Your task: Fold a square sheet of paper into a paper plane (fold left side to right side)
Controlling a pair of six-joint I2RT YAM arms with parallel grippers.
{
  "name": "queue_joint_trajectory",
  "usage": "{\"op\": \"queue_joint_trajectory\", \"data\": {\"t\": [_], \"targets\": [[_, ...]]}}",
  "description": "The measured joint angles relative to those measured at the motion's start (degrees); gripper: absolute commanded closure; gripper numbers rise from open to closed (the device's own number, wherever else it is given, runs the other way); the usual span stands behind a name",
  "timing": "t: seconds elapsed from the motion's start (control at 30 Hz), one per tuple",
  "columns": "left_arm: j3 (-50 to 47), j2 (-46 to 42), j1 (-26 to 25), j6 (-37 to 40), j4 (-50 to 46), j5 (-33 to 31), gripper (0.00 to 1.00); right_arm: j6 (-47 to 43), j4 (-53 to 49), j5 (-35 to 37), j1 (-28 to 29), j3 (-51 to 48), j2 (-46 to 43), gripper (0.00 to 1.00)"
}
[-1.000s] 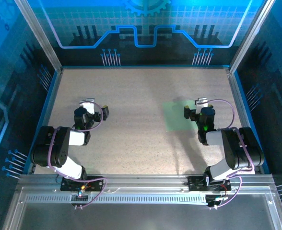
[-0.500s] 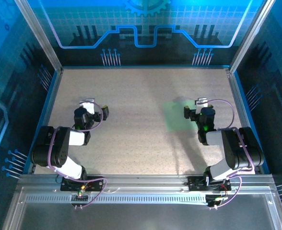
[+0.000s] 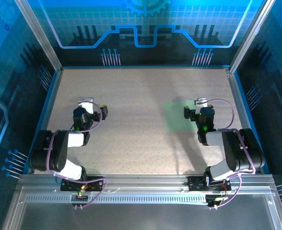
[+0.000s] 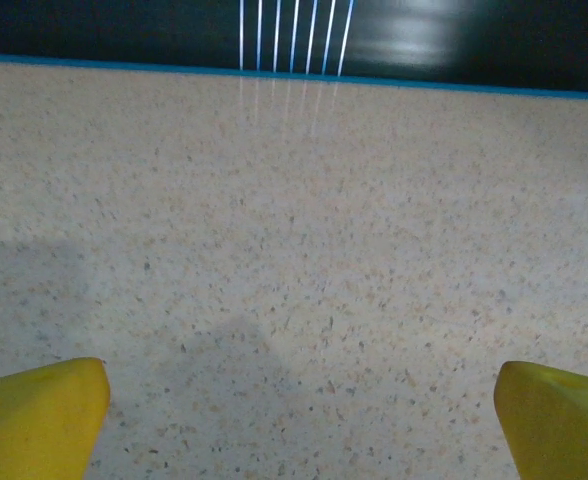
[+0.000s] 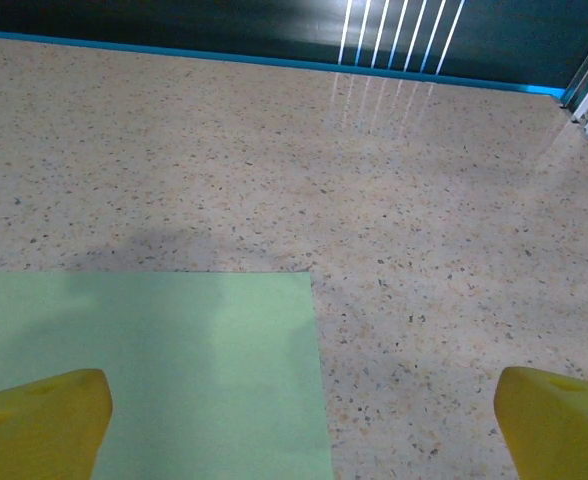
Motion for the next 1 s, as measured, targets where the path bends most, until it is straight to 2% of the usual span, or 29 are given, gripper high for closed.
{"op": "queue_joint_trajectory", "data": {"t": [0.13, 0.27, 0.43, 0.53, 0.73, 1.0], "targets": [[2.8, -10.8, 0.0, -3.8, -11.3, -2.6, 0.0, 1.7, -13.5, 0.3, 1.5, 5.3, -7.7, 0.01], [11.0, -17.5, 0.0, -13.0, -27.2, -4.2, 0.0, 6.2, -29.2, -1.9, 2.3, 14.4, -13.8, 0.01], [17.9, -20.3, 0.2, -22.8, -43.0, 1.8, 0.0, 15.7, -45.1, -9.6, 3.6, 22.7, -15.1, 0.01], [17.7, -21.0, 0.4, -28.0, -48.1, 8.9, 0.0, 20.7, -52.5, -13.6, 5.3, 25.0, -12.8, 0.01], [13.9, -21.4, 0.3, -37.4, -49.8, 21.4, 0.0, 26.0, -62.6, -18.0, 9.0, 29.0, -1.7, 0.01], [12.7, -22.9, 0.3, -40.4, -53.0, 26.6, 0.0, 29.5, -66.1, -18.8, 11.1, 36.0, 11.6, 0.01]]}}
